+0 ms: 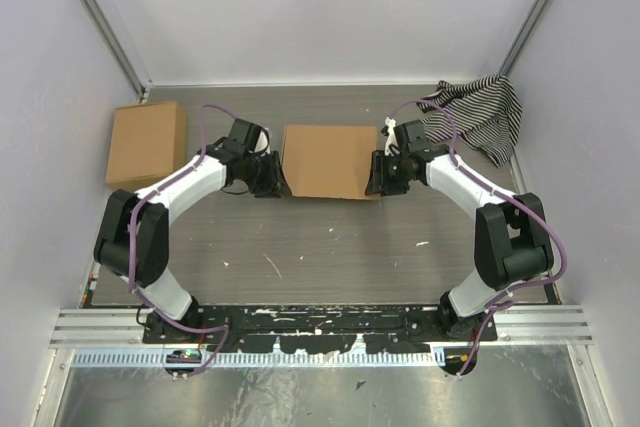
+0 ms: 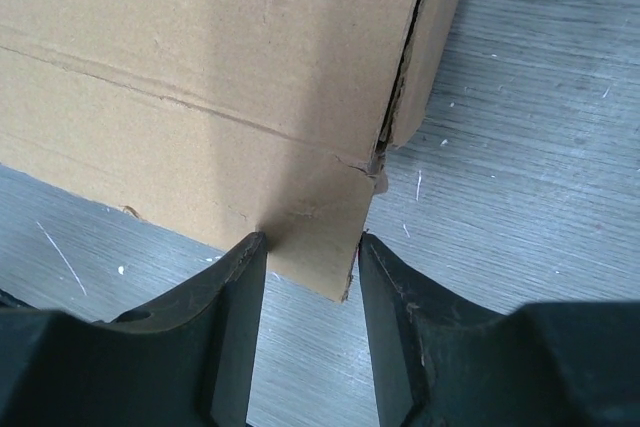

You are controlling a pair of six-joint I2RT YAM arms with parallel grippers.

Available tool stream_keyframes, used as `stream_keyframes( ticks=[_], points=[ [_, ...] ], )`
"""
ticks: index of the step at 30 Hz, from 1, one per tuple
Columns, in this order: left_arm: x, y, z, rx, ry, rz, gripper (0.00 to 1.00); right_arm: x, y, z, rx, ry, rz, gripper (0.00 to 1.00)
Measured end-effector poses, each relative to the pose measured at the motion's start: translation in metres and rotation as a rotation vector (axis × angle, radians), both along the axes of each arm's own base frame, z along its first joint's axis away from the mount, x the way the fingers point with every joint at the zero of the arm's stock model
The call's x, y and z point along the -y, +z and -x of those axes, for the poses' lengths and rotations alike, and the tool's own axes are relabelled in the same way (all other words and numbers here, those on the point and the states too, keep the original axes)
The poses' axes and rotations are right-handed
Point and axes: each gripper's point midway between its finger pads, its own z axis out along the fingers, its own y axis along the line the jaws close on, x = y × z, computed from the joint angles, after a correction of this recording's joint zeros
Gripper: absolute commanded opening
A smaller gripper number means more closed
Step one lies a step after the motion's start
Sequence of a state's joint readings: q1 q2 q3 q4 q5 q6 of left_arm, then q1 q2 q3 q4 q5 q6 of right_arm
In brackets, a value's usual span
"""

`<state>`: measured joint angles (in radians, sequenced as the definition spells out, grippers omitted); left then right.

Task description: Fold the paper box

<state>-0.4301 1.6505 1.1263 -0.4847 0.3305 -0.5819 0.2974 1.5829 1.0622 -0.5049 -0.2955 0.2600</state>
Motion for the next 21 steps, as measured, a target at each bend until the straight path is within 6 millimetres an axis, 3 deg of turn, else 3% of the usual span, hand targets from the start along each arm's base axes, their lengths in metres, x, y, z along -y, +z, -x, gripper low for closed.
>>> stream_keyframes(
  ticks=[21],
  points=[
    [-0.013, -0.002, -0.006, 0.023, 0.021, -0.085, 0.43, 0.004, -0.002, -0.003, 0.01, -0.017, 0.025, 0.48]
  ],
)
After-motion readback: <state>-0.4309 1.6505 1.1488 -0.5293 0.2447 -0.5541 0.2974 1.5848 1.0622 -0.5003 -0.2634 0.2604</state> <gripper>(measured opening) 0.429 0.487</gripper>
